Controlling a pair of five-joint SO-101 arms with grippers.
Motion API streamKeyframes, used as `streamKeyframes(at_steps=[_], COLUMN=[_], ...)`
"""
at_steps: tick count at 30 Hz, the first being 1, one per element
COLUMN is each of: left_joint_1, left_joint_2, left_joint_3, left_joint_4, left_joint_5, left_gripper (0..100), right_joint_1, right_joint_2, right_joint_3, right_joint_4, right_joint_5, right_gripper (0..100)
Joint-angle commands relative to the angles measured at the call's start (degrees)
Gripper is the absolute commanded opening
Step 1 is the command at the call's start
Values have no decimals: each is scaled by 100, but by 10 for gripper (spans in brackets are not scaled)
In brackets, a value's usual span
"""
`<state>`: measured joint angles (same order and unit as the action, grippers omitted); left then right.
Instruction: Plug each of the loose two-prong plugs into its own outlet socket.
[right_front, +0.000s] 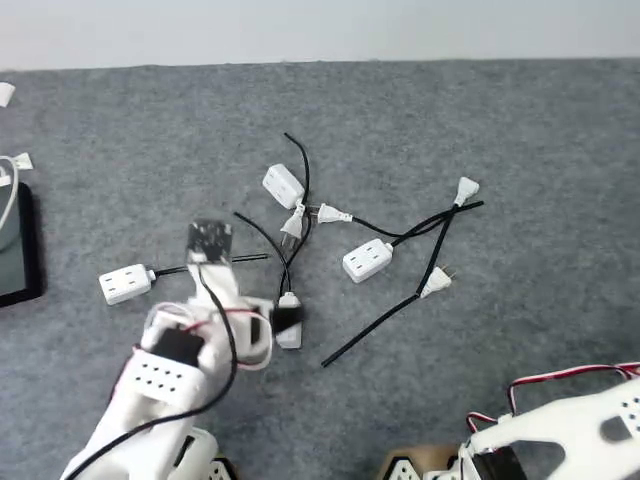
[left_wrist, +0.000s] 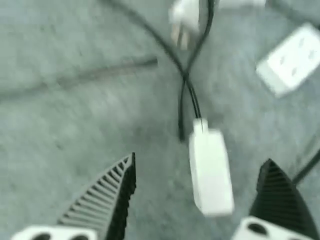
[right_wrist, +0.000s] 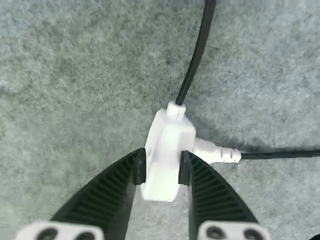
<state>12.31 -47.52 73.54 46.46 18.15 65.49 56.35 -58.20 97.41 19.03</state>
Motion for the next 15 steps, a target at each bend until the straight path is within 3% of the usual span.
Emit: streamKeyframes(at_steps=[1,4,9,15], left_joint_1=[-273,97,1099,1697], left_joint_2=[-105,-105,-44,-53], left_joint_3=[-954,-1402,-1138,-787], left_joint_4=[220,580,193,-193], left_joint_5=[-721,-1029,-1116,-1108], left_gripper=[355,299,11,12], right_joint_1=[-48,-48,-40,-40], right_joint_2=[725,840,1051,1165], right_joint_3=[0,0,0,0], right_joint_4=[-259,-374,-479,-743], right_joint_5=[79,79,185,281], right_gripper=[114,113,112,111])
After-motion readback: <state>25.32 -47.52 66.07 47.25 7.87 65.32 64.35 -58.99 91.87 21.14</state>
